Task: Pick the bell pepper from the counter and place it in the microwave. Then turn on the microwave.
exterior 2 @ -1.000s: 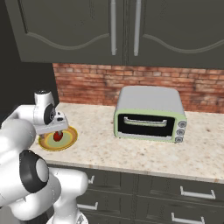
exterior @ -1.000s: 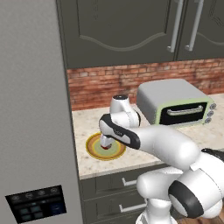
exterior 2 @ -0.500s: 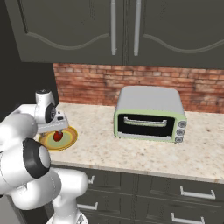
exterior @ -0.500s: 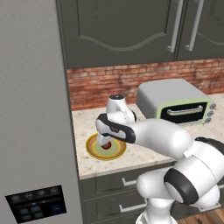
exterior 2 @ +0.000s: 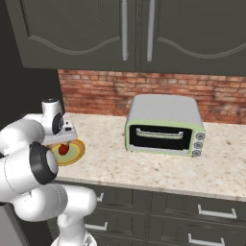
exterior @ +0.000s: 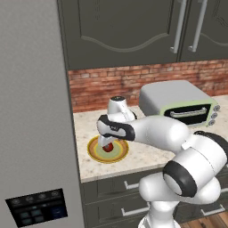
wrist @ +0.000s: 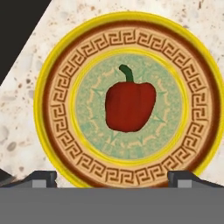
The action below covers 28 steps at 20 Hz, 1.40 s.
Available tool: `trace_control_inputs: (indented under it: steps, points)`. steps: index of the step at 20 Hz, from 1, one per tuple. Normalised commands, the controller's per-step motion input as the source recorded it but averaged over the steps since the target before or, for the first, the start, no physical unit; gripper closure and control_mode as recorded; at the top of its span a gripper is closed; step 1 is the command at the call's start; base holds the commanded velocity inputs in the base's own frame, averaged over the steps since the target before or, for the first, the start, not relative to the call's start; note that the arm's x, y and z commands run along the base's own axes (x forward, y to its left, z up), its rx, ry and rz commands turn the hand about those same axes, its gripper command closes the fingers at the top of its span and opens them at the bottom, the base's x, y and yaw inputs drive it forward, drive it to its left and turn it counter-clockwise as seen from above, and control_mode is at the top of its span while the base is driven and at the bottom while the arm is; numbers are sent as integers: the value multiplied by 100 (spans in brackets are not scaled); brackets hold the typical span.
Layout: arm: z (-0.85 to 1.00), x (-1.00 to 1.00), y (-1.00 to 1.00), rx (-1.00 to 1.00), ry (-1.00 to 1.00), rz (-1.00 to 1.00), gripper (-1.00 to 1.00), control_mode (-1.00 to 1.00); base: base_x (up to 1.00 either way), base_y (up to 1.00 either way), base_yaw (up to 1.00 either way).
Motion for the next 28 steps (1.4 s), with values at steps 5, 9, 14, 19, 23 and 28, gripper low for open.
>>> trace_control_inputs:
  steps: [5,9,14,19,23,28]
  points:
    - [-7,11,2,0,0,0,-100,-100,0,0,0]
    - [-10,6,8,0,0,0,-100,-100,0,0,0]
    - [-10,8,6,0,0,0,-100,-100,0,0,0]
    - [-9,17,0,0,0,0,-100,-100,0,0,0]
    - [-10,15,0,0,0,0,-100,-100,0,0,0]
    - [-7,14,2,0,0,0,-100,-100,0,0,0]
